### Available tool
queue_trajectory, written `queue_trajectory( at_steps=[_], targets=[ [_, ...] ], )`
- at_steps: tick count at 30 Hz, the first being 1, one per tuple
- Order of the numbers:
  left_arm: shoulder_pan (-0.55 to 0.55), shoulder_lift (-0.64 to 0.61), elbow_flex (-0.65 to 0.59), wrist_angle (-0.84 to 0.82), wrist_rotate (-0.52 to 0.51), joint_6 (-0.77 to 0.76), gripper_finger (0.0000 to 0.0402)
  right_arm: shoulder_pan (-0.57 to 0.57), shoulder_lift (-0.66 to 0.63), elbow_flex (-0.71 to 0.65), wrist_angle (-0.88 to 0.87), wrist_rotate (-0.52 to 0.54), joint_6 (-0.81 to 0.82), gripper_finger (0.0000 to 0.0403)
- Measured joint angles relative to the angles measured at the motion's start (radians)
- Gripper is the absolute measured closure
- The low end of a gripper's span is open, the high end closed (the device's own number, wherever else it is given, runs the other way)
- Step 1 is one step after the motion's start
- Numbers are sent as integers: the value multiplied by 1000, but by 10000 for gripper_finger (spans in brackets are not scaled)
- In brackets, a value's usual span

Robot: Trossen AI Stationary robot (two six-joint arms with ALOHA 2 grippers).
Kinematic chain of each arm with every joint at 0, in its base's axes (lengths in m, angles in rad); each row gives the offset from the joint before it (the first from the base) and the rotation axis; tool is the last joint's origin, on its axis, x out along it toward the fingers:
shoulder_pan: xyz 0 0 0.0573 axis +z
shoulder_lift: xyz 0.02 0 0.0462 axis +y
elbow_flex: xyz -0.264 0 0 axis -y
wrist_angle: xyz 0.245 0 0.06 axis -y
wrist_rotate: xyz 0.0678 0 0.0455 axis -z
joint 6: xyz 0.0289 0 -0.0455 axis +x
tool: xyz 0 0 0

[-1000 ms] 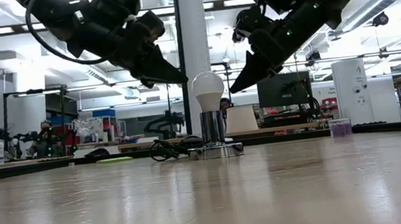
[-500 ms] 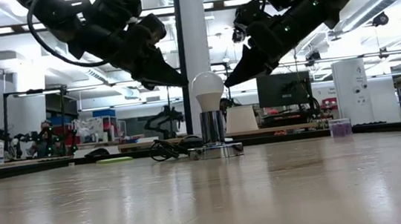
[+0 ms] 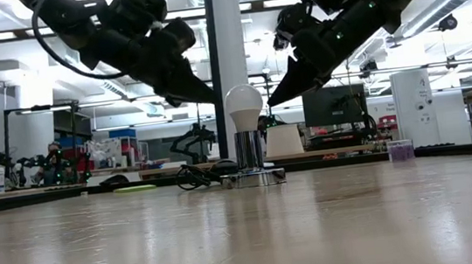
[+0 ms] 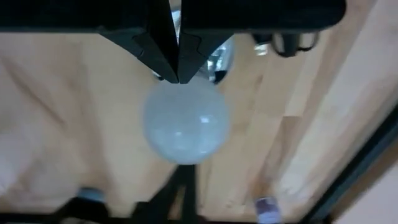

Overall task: Screw lightbulb
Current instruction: Insert the lightbulb into the lamp

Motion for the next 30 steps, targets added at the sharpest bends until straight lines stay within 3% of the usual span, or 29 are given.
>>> queue_trajectory(
  at_steps=[4, 17, 30],
  targets=[
    [0, 6, 0, 9, 30, 9, 401, 0, 0, 0, 8, 6, 0, 403],
    [0, 27, 0, 38, -37, 18, 401, 3, 10, 1, 47, -20, 24, 403],
    [-2, 14, 0, 13, -38, 17, 401, 2, 10, 1, 34, -2, 26, 403]
  ],
)
